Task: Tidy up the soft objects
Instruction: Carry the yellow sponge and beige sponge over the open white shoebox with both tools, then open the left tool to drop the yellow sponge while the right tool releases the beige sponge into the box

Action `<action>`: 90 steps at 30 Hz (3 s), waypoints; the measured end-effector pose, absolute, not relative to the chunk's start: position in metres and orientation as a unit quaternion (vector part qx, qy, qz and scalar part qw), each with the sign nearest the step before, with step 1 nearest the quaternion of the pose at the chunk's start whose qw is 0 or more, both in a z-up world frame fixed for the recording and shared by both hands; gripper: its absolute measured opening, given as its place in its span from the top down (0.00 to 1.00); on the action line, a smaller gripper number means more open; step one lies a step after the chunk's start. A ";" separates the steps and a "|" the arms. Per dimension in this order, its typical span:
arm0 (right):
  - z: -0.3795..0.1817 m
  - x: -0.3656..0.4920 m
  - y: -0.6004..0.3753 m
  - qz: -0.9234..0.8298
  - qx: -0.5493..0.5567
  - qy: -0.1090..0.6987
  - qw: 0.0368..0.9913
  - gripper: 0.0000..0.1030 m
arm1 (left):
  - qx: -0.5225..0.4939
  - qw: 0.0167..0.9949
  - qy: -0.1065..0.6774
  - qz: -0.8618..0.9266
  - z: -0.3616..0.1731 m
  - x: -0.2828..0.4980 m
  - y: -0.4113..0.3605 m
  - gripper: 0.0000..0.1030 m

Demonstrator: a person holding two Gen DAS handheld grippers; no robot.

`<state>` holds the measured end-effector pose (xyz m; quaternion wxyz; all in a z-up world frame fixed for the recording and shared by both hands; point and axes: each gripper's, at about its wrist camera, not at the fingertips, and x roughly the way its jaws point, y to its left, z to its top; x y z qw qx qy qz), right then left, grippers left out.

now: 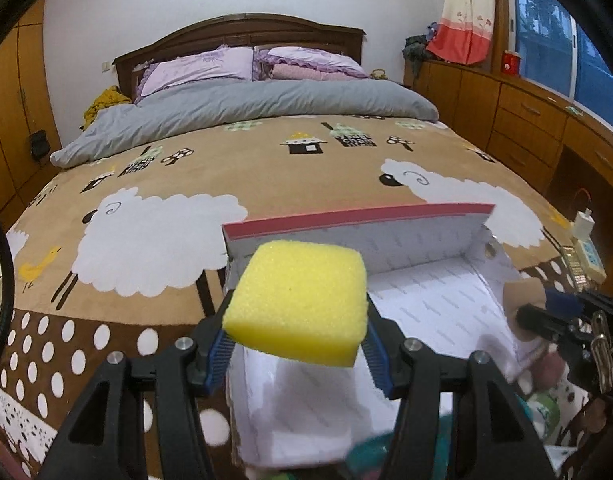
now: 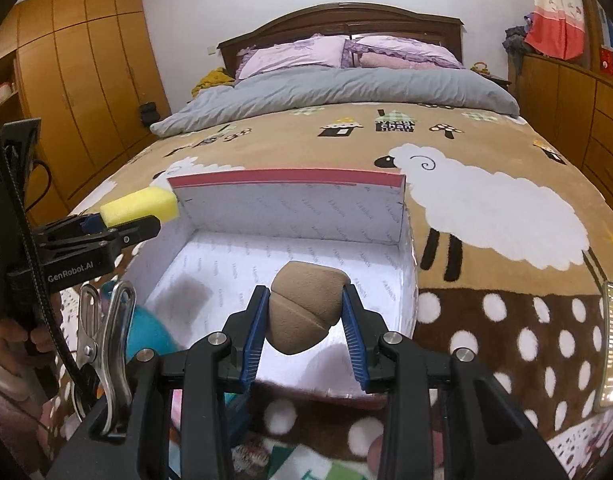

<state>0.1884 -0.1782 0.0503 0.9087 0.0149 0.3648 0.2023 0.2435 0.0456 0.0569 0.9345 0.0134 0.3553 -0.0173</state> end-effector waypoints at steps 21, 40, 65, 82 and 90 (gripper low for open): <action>0.012 0.231 -0.172 0.173 0.007 0.399 0.901 0.64 | -0.013 0.910 0.414 -0.020 0.004 0.287 0.051 0.42; 0.010 0.234 -0.170 0.171 0.005 0.399 0.901 0.64 | -0.015 0.910 0.414 -0.029 0.003 0.286 0.049 0.40; 0.027 0.222 -0.173 0.178 0.008 0.379 0.908 0.52 | -0.021 0.919 0.394 -0.013 0.028 0.269 0.055 0.29; 0.059 0.187 -0.166 0.200 -0.007 0.359 0.912 0.51 | -0.026 0.925 0.378 -0.009 0.064 0.217 0.055 0.29; 0.068 0.163 -0.167 0.210 -0.007 0.358 0.910 0.51 | -0.044 0.921 0.387 -0.020 0.072 0.183 0.055 0.29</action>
